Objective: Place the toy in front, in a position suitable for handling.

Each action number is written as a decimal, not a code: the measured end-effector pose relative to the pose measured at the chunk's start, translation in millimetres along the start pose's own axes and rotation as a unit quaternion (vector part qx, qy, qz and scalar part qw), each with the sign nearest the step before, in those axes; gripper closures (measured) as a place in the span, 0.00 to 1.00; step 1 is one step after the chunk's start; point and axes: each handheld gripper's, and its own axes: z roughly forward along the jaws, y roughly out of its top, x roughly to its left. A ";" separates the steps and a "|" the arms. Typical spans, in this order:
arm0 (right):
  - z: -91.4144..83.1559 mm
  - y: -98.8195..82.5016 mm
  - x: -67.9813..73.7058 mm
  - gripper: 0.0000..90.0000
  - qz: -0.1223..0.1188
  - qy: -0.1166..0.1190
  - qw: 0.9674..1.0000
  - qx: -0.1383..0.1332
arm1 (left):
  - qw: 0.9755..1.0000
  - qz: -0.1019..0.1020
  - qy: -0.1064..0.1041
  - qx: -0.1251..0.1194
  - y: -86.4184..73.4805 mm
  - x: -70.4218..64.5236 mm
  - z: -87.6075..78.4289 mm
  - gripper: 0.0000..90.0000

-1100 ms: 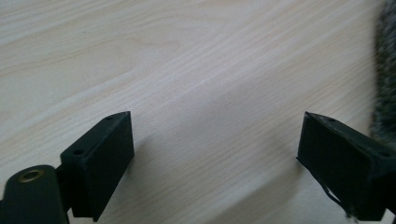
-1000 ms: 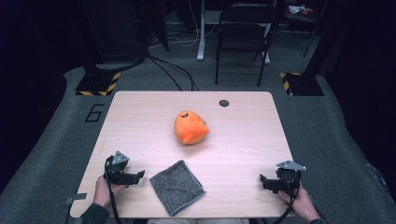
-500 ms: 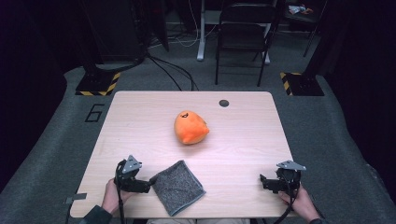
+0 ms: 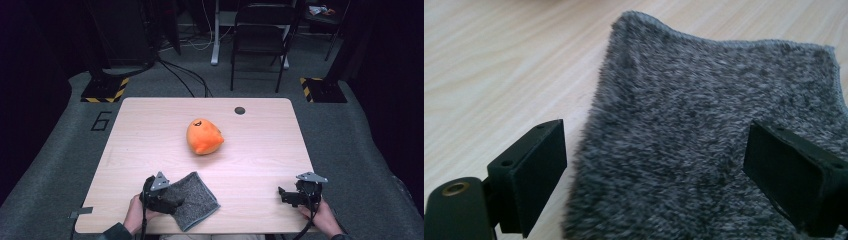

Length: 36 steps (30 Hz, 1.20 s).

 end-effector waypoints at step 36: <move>0.0 -0.3 1.2 0.00 0.005 -0.004 1.000 -0.002 | 0.999 0.040 -0.031 -0.010 3.2 -16.7 6.8 0.81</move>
